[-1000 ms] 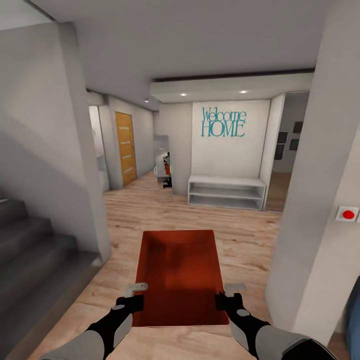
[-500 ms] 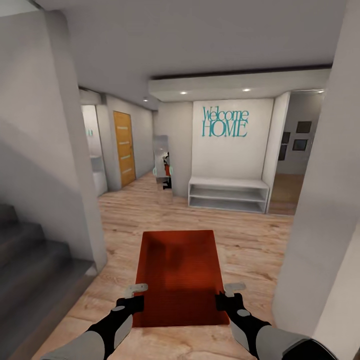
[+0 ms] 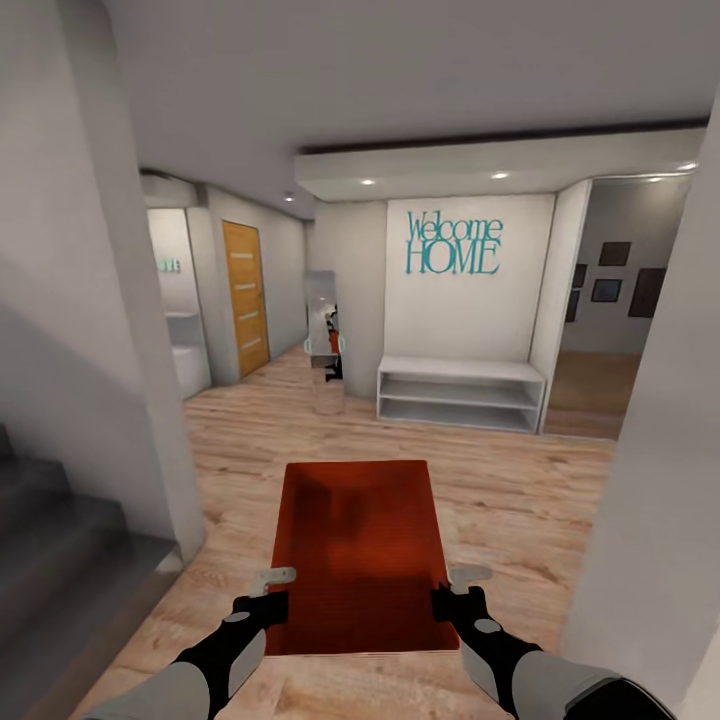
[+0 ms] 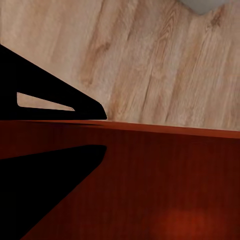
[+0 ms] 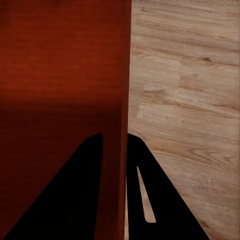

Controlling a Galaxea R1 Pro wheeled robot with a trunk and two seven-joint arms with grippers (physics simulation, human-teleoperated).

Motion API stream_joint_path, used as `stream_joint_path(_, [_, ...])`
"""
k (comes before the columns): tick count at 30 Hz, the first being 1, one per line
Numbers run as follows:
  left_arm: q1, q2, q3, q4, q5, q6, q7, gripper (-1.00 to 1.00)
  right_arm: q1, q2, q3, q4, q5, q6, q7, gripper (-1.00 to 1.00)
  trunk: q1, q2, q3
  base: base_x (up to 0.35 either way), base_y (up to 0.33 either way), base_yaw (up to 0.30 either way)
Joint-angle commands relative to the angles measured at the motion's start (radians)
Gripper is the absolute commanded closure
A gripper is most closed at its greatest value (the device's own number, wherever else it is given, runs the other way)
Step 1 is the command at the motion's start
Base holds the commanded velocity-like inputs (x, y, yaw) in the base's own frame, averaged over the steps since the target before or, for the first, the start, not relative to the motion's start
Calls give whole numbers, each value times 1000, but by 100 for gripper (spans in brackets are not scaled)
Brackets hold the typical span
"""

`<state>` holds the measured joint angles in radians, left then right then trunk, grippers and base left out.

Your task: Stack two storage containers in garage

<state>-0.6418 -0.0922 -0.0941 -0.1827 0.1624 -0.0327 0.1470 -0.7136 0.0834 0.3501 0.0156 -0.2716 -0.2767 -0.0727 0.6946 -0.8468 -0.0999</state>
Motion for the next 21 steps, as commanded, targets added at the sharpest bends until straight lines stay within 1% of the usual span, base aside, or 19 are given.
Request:
stream_joint_path(1, [-1,28,-16,-3,0,-3,11,100,-1,-2,-33,3,-15,-4,-3,100,1,-1,-2,322,0,0])
stream_joint_path(21, [-1,34,-15,-3,1,-3,11,100,-1,-2,-33,3,-15,-4,-3,100,1,-1,-2,322,0,0])
